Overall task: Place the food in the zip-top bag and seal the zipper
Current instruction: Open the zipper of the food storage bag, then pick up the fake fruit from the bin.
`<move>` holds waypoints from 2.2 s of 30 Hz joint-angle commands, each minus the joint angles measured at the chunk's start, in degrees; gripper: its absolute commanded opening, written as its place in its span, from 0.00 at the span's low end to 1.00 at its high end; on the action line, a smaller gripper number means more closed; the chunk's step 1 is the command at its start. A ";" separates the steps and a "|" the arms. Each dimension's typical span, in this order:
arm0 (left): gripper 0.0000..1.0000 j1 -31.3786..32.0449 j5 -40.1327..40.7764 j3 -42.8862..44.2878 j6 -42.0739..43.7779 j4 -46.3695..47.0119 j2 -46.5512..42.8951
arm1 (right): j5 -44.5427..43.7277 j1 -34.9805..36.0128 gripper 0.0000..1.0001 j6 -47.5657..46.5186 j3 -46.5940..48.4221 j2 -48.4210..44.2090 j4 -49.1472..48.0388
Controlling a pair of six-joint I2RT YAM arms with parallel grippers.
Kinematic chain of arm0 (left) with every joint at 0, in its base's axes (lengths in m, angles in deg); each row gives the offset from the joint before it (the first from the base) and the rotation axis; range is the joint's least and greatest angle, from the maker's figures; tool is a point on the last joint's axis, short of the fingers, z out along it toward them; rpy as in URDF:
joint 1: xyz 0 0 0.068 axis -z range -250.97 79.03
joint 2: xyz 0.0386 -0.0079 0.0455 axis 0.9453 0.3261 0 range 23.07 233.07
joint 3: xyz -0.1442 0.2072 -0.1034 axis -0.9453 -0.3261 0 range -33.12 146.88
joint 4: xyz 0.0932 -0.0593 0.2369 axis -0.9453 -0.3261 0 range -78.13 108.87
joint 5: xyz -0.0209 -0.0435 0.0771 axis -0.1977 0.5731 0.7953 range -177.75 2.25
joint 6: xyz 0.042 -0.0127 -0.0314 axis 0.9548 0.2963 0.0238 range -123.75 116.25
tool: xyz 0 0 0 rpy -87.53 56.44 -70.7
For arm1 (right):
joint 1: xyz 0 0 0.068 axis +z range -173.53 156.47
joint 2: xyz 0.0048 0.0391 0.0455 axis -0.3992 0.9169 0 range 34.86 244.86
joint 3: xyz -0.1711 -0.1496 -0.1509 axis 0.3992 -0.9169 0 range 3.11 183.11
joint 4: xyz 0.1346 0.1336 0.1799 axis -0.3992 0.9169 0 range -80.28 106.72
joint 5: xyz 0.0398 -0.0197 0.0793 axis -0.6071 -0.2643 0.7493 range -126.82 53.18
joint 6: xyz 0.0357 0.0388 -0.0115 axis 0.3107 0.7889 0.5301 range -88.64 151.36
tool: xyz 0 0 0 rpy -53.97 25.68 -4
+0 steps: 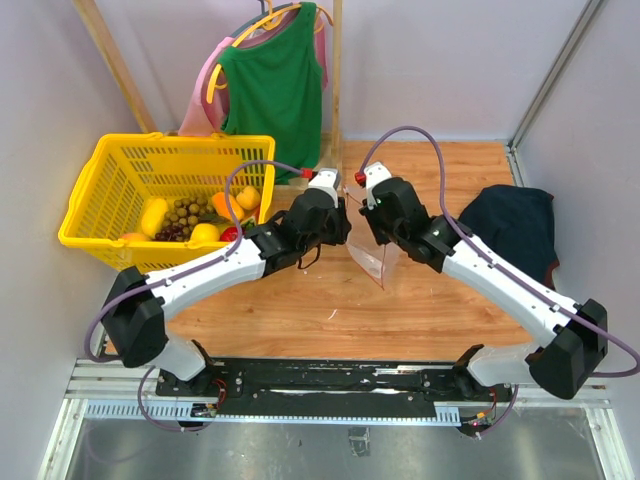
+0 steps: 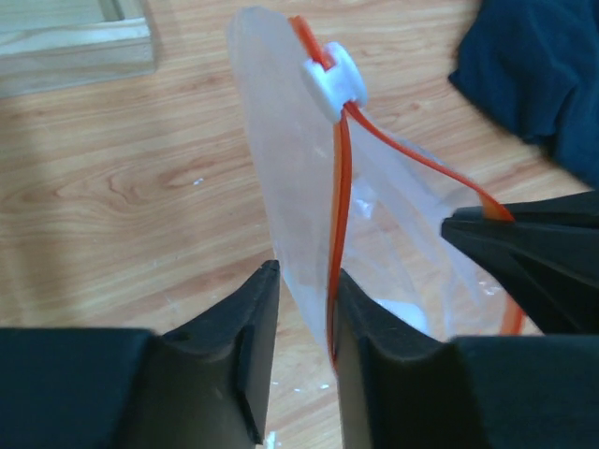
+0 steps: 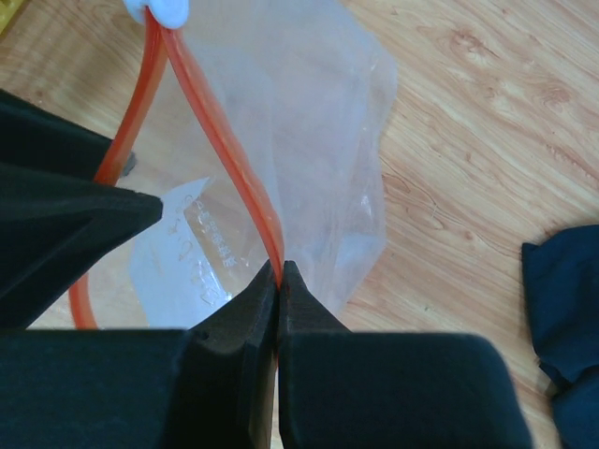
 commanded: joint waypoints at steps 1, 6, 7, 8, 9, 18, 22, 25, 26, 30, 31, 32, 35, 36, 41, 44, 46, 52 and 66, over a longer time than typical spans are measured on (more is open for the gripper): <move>0.22 -0.95 -1.94 1.64 -1.07 1.70 2.27 | -1.99 0.97 0.01 -1.15 1.88 0.04 1.91; 0.01 -1.13 -0.75 1.61 -1.47 0.51 1.74 | -5.28 0.99 0.08 -1.55 0.35 -0.88 3.14; 0.01 -1.17 -0.58 1.54 -1.58 0.43 1.57 | -5.47 1.04 0.10 -1.45 -0.09 -1.14 3.22; 0.00 -1.21 -0.56 1.50 -1.65 0.47 1.44 | -5.56 1.00 0.11 -1.25 -0.61 -1.54 3.29; 0.00 -1.22 -0.63 1.46 -1.83 0.47 1.37 | -5.44 0.97 0.13 -1.08 -1.10 -1.84 3.30; 0.01 -1.52 -0.55 1.50 -2.22 -0.59 0.97 | -6.13 1.17 0.19 0.14 -4.82 -3.22 4.52; 0.01 -1.82 0.46 1.61 -2.01 -2.01 0.94 | -9.07 1.09 0.09 -0.15 -4.71 -4.26 5.54; 0.01 -1.91 1.68 1.49 -1.74 -3.19 0.98 | -12.11 1.12 0.01 -0.61 -4.67 -6.00 5.40; 0.01 -2.00 2.06 1.42 -1.64 -3.55 1.04 | -12.72 1.12 0.01 -0.76 -4.70 -6.74 5.10; 0.00 -2.10 3.02 1.01 -1.43 -5.11 1.84 | -14.67 1.09 0.01 -0.95 -5.03 -10.43 3.11; 0.01 -2.10 3.01 0.89 -1.51 -5.33 2.10 | -15.03 1.11 0.01 -0.99 -5.15 -11.40 2.31; 0.01 -2.10 2.92 0.78 -1.56 -5.40 2.29 | -15.30 1.12 0.01 -1.00 -5.52 -12.37 1.39; 0.00 -2.10 1.66 0.33 -1.78 -4.78 2.20 | -15.14 1.09 0.01 -1.46 -7.35 -14.24 -2.39; 0.01 -2.10 0.93 0.28 -1.78 -4.23 1.95 | -14.47 1.10 0.01 -1.52 -7.54 -14.10 -2.66; 0.06 -2.10 -3.30 0.41 -1.87 -0.74 0.72 | -12.05 1.13 0.01 -0.86 -6.78 -11.17 -1.74; 0.18 -2.10 -4.60 0.81 -2.19 0.15 0.69 | -11.28 1.09 0.01 -0.69 -6.78 -9.87 -1.98; 0.24 -2.10 -4.99 0.97 -2.34 0.36 0.71 | -11.10 1.12 0.01 -0.73 -6.49 -8.76 -1.69; 0.55 -2.10 -5.10 1.56 -2.75 0.00 -1.63 | -10.60 1.17 0.01 -0.65 -5.69 -6.75 -1.04; 0.93 -4.72 2.99 6.18 1.85 -10.55 -11.38 | -10.65 1.28 0.01 -0.67 -4.86 -5.22 -0.56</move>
